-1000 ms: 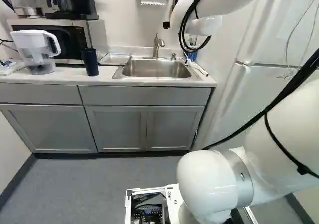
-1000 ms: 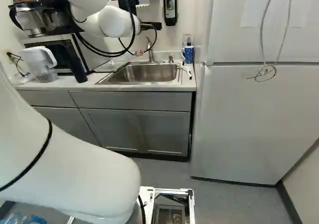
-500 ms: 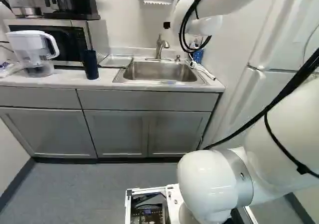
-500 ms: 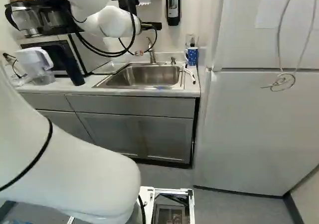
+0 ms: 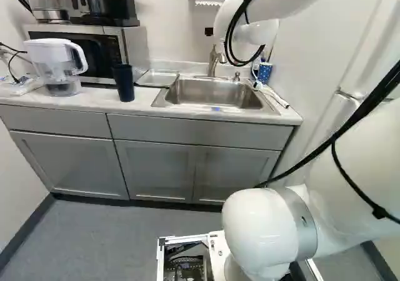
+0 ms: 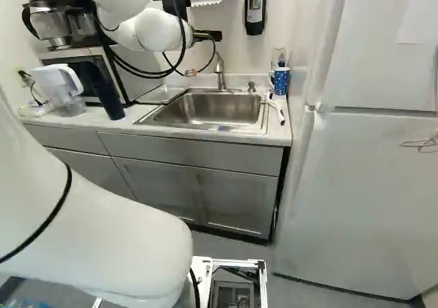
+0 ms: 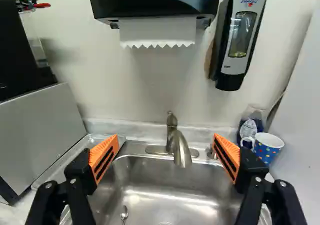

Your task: Rinse the cup and place it in the tray

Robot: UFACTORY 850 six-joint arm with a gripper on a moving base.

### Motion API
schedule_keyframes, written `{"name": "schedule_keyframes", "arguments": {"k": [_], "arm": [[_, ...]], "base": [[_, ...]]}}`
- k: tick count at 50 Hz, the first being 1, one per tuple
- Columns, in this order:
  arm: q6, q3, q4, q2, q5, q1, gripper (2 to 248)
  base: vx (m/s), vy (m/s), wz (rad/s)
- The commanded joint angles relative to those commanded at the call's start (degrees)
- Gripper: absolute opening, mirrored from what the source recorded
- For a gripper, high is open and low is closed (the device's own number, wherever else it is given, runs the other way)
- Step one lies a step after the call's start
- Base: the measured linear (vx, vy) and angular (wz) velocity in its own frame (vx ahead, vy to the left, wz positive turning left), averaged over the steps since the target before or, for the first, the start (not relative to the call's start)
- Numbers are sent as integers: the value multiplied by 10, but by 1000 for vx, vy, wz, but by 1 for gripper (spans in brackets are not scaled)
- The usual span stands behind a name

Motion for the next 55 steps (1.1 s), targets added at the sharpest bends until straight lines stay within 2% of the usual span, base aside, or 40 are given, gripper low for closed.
{"name": "schedule_keyframes", "arguments": {"k": [55], "arm": [[0, 0, 0, 0, 0, 0, 247]], "base": [[71, 27, 137]]}}
